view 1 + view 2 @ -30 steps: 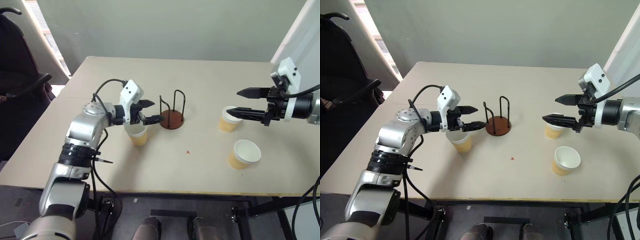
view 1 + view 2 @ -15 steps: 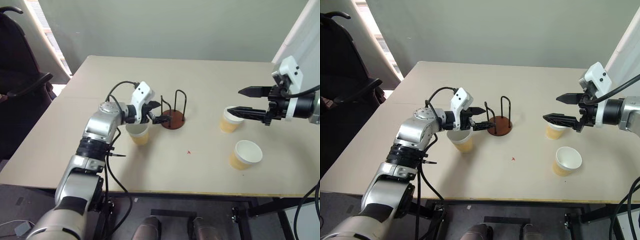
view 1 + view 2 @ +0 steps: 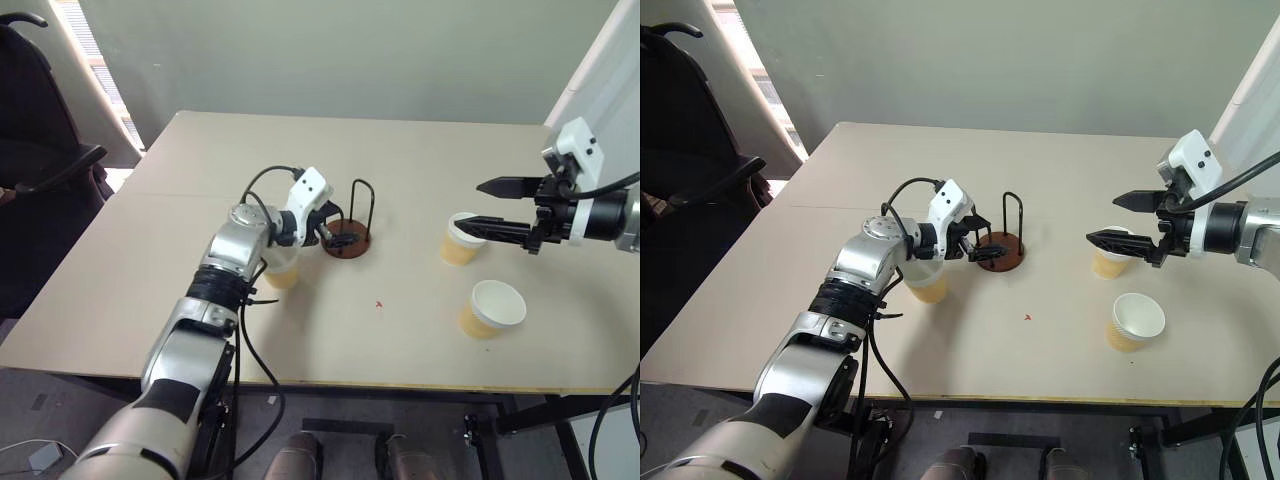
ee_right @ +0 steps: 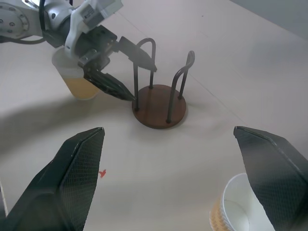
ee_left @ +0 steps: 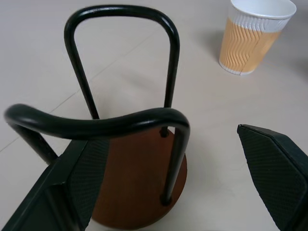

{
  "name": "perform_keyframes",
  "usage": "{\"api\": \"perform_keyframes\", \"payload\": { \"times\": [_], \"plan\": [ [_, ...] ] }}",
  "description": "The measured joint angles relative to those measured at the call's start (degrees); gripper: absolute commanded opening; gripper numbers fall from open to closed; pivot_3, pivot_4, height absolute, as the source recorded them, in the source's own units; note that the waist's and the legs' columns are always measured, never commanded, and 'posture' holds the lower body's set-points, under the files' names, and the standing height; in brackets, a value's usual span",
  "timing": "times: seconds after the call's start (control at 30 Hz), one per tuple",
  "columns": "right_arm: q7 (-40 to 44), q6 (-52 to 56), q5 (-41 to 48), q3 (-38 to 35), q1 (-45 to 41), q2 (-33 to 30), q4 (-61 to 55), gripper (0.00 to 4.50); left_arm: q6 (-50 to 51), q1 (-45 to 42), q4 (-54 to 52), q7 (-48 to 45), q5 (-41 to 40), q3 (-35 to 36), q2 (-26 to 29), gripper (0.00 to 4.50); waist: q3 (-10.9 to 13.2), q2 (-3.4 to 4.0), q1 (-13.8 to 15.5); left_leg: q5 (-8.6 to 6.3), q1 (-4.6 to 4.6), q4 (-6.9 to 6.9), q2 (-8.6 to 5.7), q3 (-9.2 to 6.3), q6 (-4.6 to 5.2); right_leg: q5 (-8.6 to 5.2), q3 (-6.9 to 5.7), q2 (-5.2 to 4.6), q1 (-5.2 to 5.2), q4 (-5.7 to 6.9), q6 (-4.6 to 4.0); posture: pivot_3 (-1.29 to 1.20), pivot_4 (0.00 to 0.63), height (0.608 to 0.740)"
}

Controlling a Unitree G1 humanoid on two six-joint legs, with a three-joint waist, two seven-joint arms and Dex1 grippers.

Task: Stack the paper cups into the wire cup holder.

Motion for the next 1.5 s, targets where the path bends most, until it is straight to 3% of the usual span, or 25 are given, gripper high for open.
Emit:
{"api": "perform_keyframes", "payload": {
  "times": [0.03, 0.13, 0.3, 0.43, 0.47, 0.63, 0.87, 1.03, 1.23, 1.5],
  "plan": [
    [-0.05, 0.0, 0.1, -0.04, 0.21, 0.0, -0.07, 4.46, -0.46, -0.28, 0.8, 0.25, 0.28, 0.0, -0.16, 4.5, 0.0, 0.0, 0.01, 0.0, 0.0, 0.01, -0.01, 0.0, 0.0, 0.0, 0.0, 0.0, 0.0, 0.0, 0.01, 0.0, 0.15, 0.74],
    [-0.49, -0.01, 0.52, -0.16, 0.64, 0.07, -0.2, 4.5, -2.37, -1.5, 3.06, 1.54, 0.99, 0.26, -0.41, 3.6, 0.0, 0.0, 0.04, 0.0, -0.02, 0.05, -0.02, 0.0, 0.01, 0.02, 0.01, 0.0, 0.0, 0.0, 0.04, 0.0, 0.15, 0.74],
    [-1.12, -0.18, 0.85, -0.36, 1.44, 0.17, -0.75, 4.5, -5.24, -2.8, 6.03, 4.01, 1.28, 1.47, -0.9, 1.63, 0.0, 0.0, 0.04, 0.0, -0.02, 0.08, -0.03, 0.05, 0.03, 0.02, 0.04, 0.0, 0.01, 0.0, 0.09, 0.0, 0.15, 0.74],
    [-1.4, -0.51, 0.9, -0.36, 1.55, 0.62, -0.89, 4.5, -6.19, -3.15, 6.72, 4.47, 1.36, 1.96, -1.78, 0.22, 0.0, 0.0, 0.07, 0.0, -0.03, 0.11, -0.05, 0.06, 0.06, 0.03, 0.05, 0.0, 0.01, -0.01, 0.12, 0.0, 0.15, 0.74],
    [-1.45, -0.65, 0.9, -0.36, 1.68, 0.72, -1.01, 4.5, -6.33, -3.19, 6.72, 4.37, 1.14, 2.17, -2.06, 0.06, 0.0, 0.0, 0.07, -0.01, -0.03, 0.12, -0.05, 0.07, 0.07, 0.03, 0.06, -0.01, 0.01, -0.01, 0.13, 0.0, 0.15, 0.74],
    [-1.47, -0.82, 1.11, -0.49, 2.5, 0.62, -1.76, 4.5, -5.98, -3.19, 5.24, 0.96, 0.52, 2.21, -2.06, 0.06, 0.01, -0.01, 0.1, -0.02, -0.06, 0.13, -0.05, 0.09, 0.08, 0.02, 0.07, -0.01, 0.0, -0.03, 0.15, 0.0, 0.15, 0.74],
    [0.94, 0.82, 3.22, -5.54, 6.73, -5.83, -3.28, 4.5, -1.87, -0.88, -9.61, -6.18, -1.61, 0.94, -0.81, 0.06, 0.01, -0.01, 0.41, -0.08, -0.15, 0.26, -0.19, 0.14, 0.16, -0.08, 0.1, -0.14, 0.01, -0.07, 0.32, 0.0, 0.15, 0.74],
    [3.39, 2.83, 5.53, -10.49, 10.63, -9.7, -4.24, 4.5, 6.08, 6.32, -22.76, -9.35, -3.94, -2.46, 0.21, 0.06, 0.0, 0.0, 0.42, -0.11, -0.15, 0.33, -0.31, 0.16, 0.18, -0.15, 0.12, -0.26, 0.05, -0.03, 0.41, 0.0, 0.15, 0.74],
    [4.09, 3.08, 6.67, -12.84, 11.79, -11.66, -4.62, 4.5, 14.46, 11.42, -33.24, -8.99, -7.26, -3.79, 0.26, 0.06, 0.0, 0.0, 0.38, -0.09, -0.07, 0.37, -0.38, 0.16, 0.25, -0.12, 0.15, -0.33, 0.13, 0.01, 0.46, 0.0, 0.15, 0.74],
    [5.41, 1.75, 6.93, -12.81, 12.3, -13.64, -4.39, 4.5, 17.09, 15.73, -36.0, -5.7, -8.02, -5.4, -0.02, 0.06, 0.0, 0.0, 0.37, -0.06, -0.02, 0.39, -0.43, 0.15, 0.51, -0.07, 0.19, -0.35, 0.19, 0.0, 0.53, 0.0, 0.15, 0.74]
  ]
}}
